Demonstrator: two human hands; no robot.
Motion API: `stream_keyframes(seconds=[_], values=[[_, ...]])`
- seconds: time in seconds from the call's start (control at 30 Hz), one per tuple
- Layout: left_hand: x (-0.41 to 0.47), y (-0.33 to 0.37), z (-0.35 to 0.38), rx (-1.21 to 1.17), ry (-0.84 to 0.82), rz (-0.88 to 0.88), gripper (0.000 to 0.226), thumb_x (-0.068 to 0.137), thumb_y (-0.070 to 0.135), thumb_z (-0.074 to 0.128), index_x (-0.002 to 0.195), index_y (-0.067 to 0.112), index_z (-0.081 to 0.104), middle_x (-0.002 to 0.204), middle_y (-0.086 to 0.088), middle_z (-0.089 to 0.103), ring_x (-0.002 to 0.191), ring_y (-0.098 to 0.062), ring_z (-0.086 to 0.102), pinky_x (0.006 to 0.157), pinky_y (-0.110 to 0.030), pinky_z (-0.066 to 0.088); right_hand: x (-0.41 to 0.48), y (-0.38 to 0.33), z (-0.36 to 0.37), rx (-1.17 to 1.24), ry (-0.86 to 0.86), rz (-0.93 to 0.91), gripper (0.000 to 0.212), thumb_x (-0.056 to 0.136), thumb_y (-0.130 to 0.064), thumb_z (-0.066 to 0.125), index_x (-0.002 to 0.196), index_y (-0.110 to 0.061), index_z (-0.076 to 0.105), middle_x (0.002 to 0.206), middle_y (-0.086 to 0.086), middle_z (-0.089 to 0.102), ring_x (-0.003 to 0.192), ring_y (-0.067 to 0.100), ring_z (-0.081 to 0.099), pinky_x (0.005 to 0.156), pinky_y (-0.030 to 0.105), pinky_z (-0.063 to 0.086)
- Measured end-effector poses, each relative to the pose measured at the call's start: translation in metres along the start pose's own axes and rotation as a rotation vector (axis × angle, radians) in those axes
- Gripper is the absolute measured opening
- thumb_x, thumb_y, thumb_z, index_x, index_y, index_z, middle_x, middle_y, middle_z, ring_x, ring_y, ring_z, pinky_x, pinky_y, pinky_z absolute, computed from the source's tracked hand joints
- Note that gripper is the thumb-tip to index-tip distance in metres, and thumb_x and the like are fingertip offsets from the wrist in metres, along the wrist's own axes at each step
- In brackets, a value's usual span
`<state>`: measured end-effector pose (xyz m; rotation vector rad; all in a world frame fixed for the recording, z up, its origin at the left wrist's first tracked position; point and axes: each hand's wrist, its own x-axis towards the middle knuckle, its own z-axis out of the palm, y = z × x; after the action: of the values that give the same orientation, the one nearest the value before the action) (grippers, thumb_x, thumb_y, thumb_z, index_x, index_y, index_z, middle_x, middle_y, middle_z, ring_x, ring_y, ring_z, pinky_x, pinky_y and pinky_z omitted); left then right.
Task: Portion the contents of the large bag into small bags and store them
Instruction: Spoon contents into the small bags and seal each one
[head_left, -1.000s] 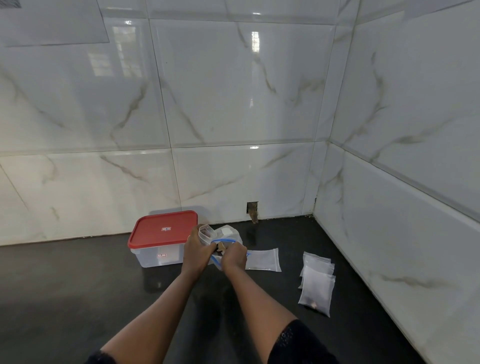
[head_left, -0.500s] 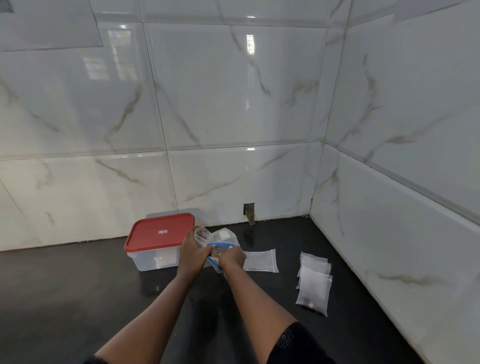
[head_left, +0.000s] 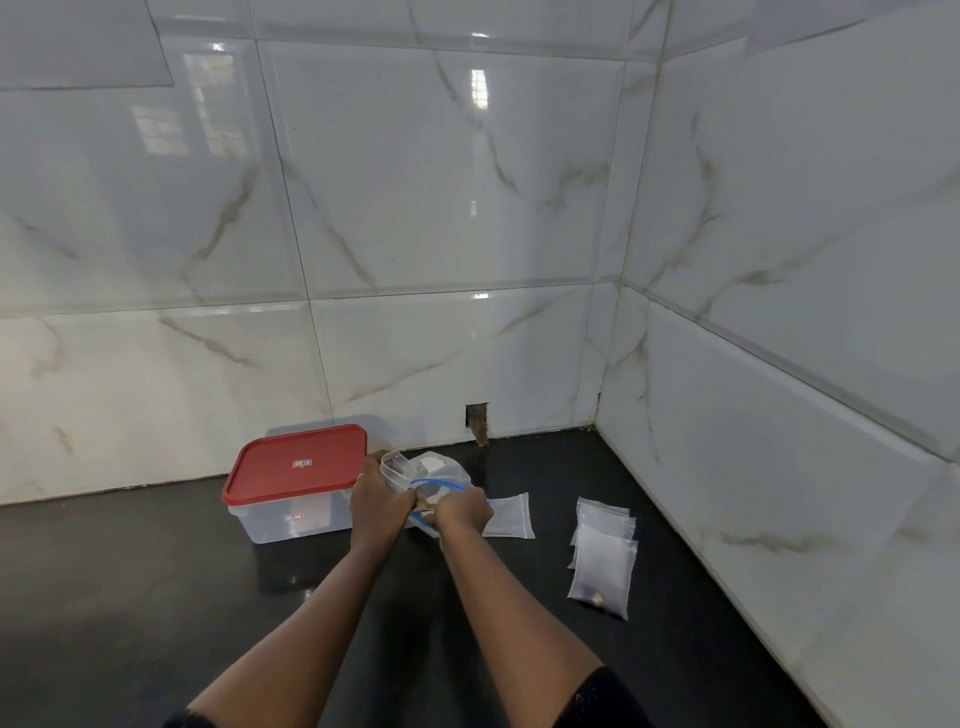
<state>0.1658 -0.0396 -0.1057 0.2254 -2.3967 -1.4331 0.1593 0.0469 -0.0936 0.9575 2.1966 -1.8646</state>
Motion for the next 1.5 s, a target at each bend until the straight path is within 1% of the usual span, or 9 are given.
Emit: stream_keyframes(seconds=[0.17,0.43,0.57,0.7,0.8,0.87,1.03,1.17,1.5], values=[[0.0,-0.002,0.0,0.005,0.009,-0.012,0.056,0.073,0.004,0.071,0.123,0.008,0.046,0.116,-0.013,0.059,0.106,-0.028,0.056,0.09,-0.041,0.048,-0.001,-0.008,-0.028,-0.102,-0.025,-0.069,0.027,0.089,-0.01,0.063,0.116,-0.005,0.058,0.116,0.009,0.064,0.1,0.017,0.068,0.044,0.011,0.041],[-0.003,0.0,-0.001,0.009,-0.011,-0.036,0.06,0.073,0.009,0.075,0.124,0.007,0.045,0.119,-0.014,0.057,0.108,-0.03,0.055,0.093,-0.044,0.047,0.018,-0.019,-0.069,-0.168,-0.066,-0.152,0.022,0.089,-0.009,0.058,0.108,0.002,0.062,0.103,0.01,0.065,0.088,0.018,0.067,0.077,0.027,0.057],[-0.004,0.001,0.0,0.004,-0.01,-0.039,0.061,0.072,0.01,0.076,0.125,0.005,0.045,0.12,-0.015,0.057,0.109,-0.031,0.054,0.095,-0.045,0.046,0.02,-0.032,-0.102,0.01,-0.109,-0.164,0.025,0.089,0.001,0.047,0.111,0.003,0.057,0.087,0.013,0.055,0.062,0.015,0.056,0.051,0.021,0.052],[-0.005,0.002,0.001,0.006,-0.014,-0.043,0.06,0.073,0.008,0.075,0.125,0.006,0.044,0.122,-0.015,0.056,0.111,-0.031,0.053,0.096,-0.046,0.046,0.018,-0.047,-0.122,-0.068,-0.097,-0.129,0.03,0.09,0.007,0.041,0.066,0.005,0.059,0.064,0.015,0.059,0.059,0.017,0.056,0.068,0.022,0.049],[-0.006,0.001,0.003,0.001,-0.034,-0.05,0.063,0.072,0.008,0.077,0.125,0.007,0.044,0.123,-0.014,0.055,0.112,-0.03,0.053,0.096,-0.047,0.047,0.01,-0.056,-0.125,-0.051,-0.125,-0.185,0.026,0.089,0.01,0.041,0.077,0.009,0.064,0.063,0.015,0.059,0.052,0.016,0.056,0.054,0.02,0.048],[-0.006,0.0,0.004,-0.001,-0.05,-0.053,0.063,0.071,0.008,0.077,0.124,0.008,0.043,0.122,-0.014,0.056,0.111,-0.03,0.054,0.096,-0.048,0.047,0.0,-0.062,-0.12,-0.007,-0.134,-0.265,0.022,0.087,0.01,0.045,0.079,0.01,0.065,0.062,0.014,0.059,0.055,0.018,0.059,0.065,0.028,0.055],[-0.003,-0.001,0.006,0.017,-0.053,-0.062,0.063,0.069,0.006,0.077,0.122,0.007,0.044,0.118,-0.014,0.057,0.108,-0.032,0.055,0.096,-0.051,0.046,-0.024,-0.067,-0.096,-0.227,-0.135,-0.492,0.019,0.086,-0.002,0.052,0.095,0.005,0.068,0.078,0.013,0.066,0.061,0.015,0.06,0.062,0.023,0.053],[0.001,-0.002,0.006,0.04,-0.046,-0.052,0.067,0.068,0.008,0.078,0.125,0.008,0.043,0.122,-0.012,0.057,0.111,-0.031,0.054,0.1,-0.052,0.043,-0.04,-0.065,-0.082,-0.565,-0.107,-0.784,0.024,0.089,0.0,0.052,0.105,0.002,0.07,0.1,0.018,0.072,0.093,0.027,0.068,0.091,0.034,0.053],[0.0,-0.001,0.005,0.033,-0.029,-0.069,0.069,0.071,0.01,0.077,0.13,0.006,0.04,0.128,-0.015,0.053,0.116,-0.033,0.051,0.101,-0.048,0.043,-0.052,-0.065,-0.075,-0.784,-0.105,-0.977,0.031,0.094,-0.001,0.049,0.12,-0.005,0.064,0.122,0.012,0.065,0.11,0.024,0.059,0.1,0.026,0.044]])
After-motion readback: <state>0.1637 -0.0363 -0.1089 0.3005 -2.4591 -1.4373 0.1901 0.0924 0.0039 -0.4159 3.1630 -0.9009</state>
